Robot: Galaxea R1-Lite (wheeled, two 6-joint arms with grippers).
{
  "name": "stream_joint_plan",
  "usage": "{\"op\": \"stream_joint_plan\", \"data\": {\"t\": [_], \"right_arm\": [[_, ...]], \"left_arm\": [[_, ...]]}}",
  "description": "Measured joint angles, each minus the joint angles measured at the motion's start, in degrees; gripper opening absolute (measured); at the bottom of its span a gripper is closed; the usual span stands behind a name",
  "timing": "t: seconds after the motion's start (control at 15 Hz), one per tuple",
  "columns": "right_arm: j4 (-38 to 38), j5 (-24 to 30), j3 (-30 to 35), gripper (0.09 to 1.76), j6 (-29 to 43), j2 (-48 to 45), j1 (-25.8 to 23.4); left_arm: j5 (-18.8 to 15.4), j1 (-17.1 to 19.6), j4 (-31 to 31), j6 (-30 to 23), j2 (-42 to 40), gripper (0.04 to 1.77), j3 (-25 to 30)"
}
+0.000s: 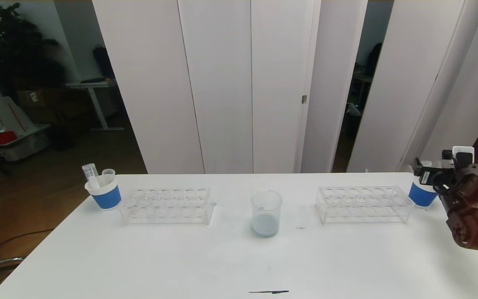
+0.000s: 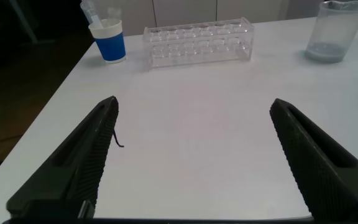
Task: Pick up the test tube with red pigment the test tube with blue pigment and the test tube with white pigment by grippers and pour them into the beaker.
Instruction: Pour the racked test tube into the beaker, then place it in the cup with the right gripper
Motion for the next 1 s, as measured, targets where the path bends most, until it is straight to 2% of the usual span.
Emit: {"op": "stream_joint_plan", "data": {"t": [0.4, 0.67, 0.8, 1.0], "right_arm": [[0.5, 3.4, 0.9, 1.75, 0.0, -7.9, -1.1], [1.5, 4.7, 4.7, 1.75, 0.1, -18.5, -1.1], [4.2, 6.5, 6.8, 1.75, 0.4, -25.9, -1.6], [14.2, 9.8, 10.6, 1.75, 3.1, -40.5, -2.5]], "left_arm": [[0.0, 0.0, 0.0, 0.0, 0.0, 1.74, 0.0], [0.0, 0.0, 0.0, 0.0, 0.0, 1.74, 0.0], [0.0, 0.0, 0.0, 0.0, 0.0, 1.74, 0.0], [0.0, 0.0, 0.0, 0.0, 0.0, 1.74, 0.0]]}}
